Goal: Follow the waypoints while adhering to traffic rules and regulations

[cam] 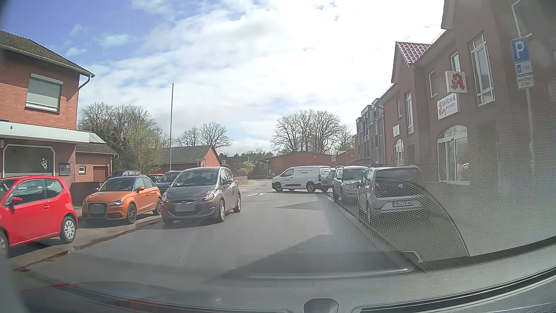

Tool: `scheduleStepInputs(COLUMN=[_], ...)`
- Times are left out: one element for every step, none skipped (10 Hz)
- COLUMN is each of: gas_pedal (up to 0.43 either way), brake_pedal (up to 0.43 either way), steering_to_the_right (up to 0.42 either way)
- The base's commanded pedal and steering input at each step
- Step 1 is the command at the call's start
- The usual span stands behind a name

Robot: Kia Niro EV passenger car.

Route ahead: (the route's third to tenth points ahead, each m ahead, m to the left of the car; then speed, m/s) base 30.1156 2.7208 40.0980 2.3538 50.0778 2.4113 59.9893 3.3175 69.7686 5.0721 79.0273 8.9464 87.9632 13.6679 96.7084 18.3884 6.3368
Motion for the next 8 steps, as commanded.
scheduleStepInputs(gas_pedal=[0.0,0.0,0.0,0.0,0.0,0.0,0.0,0.0], brake_pedal=[0.0,0.0,0.0,0.0,0.0,0.0,0.0,0.0], steering_to_the_right=[0.012,0.008,0.001,-0.003,0.0,0.005,0.013,0.014])
